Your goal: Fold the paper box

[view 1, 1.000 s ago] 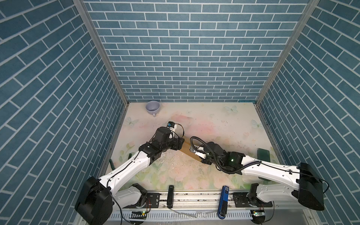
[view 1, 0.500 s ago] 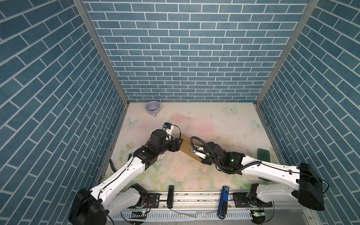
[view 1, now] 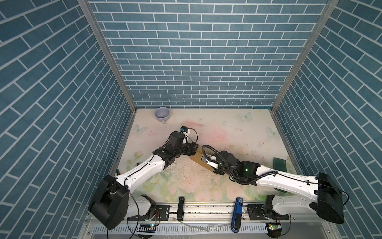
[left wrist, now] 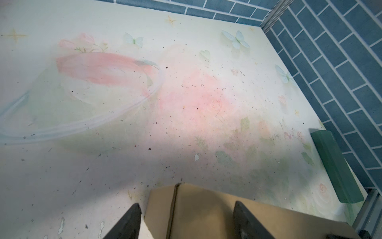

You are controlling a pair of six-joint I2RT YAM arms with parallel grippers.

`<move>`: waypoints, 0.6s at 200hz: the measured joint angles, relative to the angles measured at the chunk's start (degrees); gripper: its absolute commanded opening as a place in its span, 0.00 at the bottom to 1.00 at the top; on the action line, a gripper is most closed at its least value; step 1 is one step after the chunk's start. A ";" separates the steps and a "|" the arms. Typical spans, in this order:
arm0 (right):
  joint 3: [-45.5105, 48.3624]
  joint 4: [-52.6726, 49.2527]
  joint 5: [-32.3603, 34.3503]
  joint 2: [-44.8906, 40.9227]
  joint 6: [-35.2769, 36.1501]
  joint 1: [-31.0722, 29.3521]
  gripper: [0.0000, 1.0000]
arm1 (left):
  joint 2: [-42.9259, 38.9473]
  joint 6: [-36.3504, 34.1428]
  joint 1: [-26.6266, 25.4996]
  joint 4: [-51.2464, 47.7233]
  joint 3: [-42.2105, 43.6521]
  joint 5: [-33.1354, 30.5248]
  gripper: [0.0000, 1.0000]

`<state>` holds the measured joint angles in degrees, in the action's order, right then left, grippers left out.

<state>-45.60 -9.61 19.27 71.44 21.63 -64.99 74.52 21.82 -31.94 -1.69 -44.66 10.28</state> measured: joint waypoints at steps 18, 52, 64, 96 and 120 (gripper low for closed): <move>0.17 0.22 0.02 -0.09 -0.37 0.00 0.30 | 0.11 -0.13 0.02 0.85 0.22 -0.15 0.70; 0.83 0.72 0.02 -0.83 -0.52 0.00 0.31 | 0.09 0.13 0.04 4.52 2.40 -0.35 0.69; 1.22 0.63 0.11 -1.44 -0.85 0.02 0.34 | 0.09 0.37 0.04 6.45 3.48 -0.37 0.68; 2.03 -0.39 0.15 -4.81 -2.34 0.52 0.39 | 1.53 1.25 -0.44 11.98 5.20 -1.38 0.67; 2.03 -0.70 -0.57 -9.29 -4.07 0.94 0.42 | 3.54 1.95 -1.09 15.30 5.25 -2.84 0.66</move>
<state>-43.57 -10.31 18.70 62.15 17.56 -64.05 78.06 23.77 -33.04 13.61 -39.42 7.44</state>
